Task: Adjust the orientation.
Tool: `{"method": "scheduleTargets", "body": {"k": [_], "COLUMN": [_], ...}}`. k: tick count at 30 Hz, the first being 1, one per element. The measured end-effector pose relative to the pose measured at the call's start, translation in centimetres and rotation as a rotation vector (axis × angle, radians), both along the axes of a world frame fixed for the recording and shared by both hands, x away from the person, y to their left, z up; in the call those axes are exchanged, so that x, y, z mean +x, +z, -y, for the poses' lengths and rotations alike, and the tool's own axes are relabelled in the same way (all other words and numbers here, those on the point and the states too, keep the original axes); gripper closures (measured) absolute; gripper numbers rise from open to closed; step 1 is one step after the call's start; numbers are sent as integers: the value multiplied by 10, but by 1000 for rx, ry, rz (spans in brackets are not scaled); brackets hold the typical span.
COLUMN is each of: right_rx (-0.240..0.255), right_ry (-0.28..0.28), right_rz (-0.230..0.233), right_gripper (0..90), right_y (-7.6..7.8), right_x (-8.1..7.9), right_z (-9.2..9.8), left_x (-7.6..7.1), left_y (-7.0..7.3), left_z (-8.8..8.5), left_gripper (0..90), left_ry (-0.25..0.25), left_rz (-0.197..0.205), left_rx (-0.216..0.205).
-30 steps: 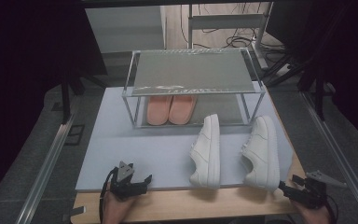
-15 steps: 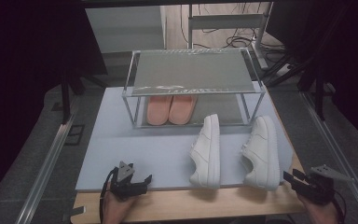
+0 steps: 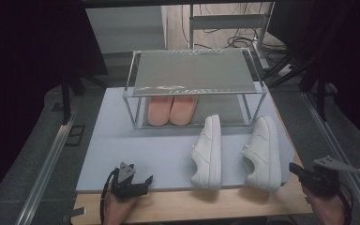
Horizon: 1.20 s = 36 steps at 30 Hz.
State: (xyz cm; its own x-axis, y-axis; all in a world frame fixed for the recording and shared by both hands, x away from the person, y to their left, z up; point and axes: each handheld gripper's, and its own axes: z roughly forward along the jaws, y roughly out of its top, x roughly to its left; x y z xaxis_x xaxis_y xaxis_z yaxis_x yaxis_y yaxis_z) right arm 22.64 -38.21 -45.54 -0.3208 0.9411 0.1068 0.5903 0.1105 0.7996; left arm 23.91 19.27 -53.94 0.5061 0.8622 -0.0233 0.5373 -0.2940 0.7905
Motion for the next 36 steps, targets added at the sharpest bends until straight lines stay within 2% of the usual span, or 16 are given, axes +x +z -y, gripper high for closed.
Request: {"method": "scheduleTargets", "body": {"k": [6, 8, 14, 16, 22, 24, 31, 36], "right_rx": [-18, -18, -36, -52, -53, -83, -69, -62], "right_ry": [24, 49, 94, 90, 95, 83, 74, 43], "right_rz": [23, 35, 47, 44, 38, 39, 37, 39], "right_gripper": [900, 900, 900, 900, 900, 900, 900, 900], "right_y": [17, 21, 26, 26, 22, 21, 17, 16], "right_x": [6, 8, 20, 24, 31, 32, 31, 27], "right_z": [-10, -14, -30, -35, -42, -44, -41, -32], "left_x": [0, 0, 0, 0, 0, 0, 0, -1], "left_y": [0, 0, 0, 0, 0, 0, 0, 0], "left_z": [0, 0, 0, 0, 0, 1, 1, 1], "left_gripper": [118, 118, 119, 119, 119, 120, 120, 122], "left_ry": [1, 1, 2, 2, 2, 3, 5, 6], "left_rz": [0, 0, 1, 1, 3, 3, 4, 4], "left_rx": [0, 0, 0, 0, 0, 0, 0, 0]}}
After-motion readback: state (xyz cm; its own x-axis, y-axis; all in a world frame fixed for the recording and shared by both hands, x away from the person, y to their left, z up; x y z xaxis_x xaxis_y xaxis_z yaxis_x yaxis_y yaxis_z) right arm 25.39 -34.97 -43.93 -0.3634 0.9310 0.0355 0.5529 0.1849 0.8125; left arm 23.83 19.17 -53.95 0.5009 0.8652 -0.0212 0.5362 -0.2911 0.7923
